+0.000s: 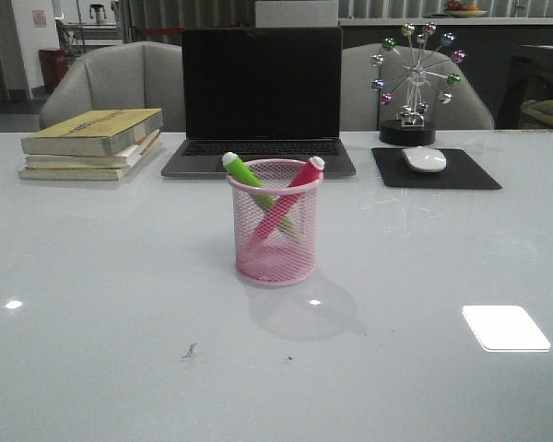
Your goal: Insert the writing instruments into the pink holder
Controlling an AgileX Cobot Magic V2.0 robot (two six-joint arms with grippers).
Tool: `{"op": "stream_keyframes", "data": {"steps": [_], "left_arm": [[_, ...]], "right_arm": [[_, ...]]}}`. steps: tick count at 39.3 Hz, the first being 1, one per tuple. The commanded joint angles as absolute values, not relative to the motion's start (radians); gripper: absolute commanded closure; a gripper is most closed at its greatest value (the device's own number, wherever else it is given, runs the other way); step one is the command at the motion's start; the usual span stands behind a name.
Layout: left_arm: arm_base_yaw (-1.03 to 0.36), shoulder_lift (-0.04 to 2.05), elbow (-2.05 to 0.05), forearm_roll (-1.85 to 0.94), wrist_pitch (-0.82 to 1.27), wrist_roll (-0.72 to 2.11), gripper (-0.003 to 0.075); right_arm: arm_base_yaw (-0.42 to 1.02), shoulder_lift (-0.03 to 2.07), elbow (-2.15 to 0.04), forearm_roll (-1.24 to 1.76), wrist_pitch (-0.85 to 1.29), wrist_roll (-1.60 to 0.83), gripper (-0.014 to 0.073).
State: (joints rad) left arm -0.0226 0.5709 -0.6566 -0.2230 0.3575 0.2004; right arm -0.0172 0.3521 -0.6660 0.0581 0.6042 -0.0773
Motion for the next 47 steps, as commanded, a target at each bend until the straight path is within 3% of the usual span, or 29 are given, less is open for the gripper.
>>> {"op": "stream_keyframes", "data": {"steps": [1, 9, 17, 31, 47], "left_arm": [[-0.021, 0.571, -0.685, -0.240, 0.272, 0.198, 0.0346], [-0.021, 0.571, -0.685, -0.240, 0.272, 0.198, 0.0346], [-0.021, 0.571, -0.685, -0.240, 0.272, 0.198, 0.0346], [-0.021, 0.571, -0.685, -0.240, 0.274, 0.198, 0.0346], [-0.021, 0.571, -0.685, -0.240, 0.274, 0.198, 0.0346]], "right_arm": [[-0.014, 0.274, -0.587, 0.094, 0.386, -0.070, 0.0544], [-0.014, 0.120, -0.388, 0.139, 0.191, -0.070, 0.0544], [-0.014, 0.004, -0.209, 0.146, 0.143, -0.070, 0.0544], [-0.014, -0.029, 0.009, 0.146, -0.023, -0.070, 0.0544], [-0.014, -0.029, 0.031, 0.146, 0.111, -0.071, 0.0544]]}}
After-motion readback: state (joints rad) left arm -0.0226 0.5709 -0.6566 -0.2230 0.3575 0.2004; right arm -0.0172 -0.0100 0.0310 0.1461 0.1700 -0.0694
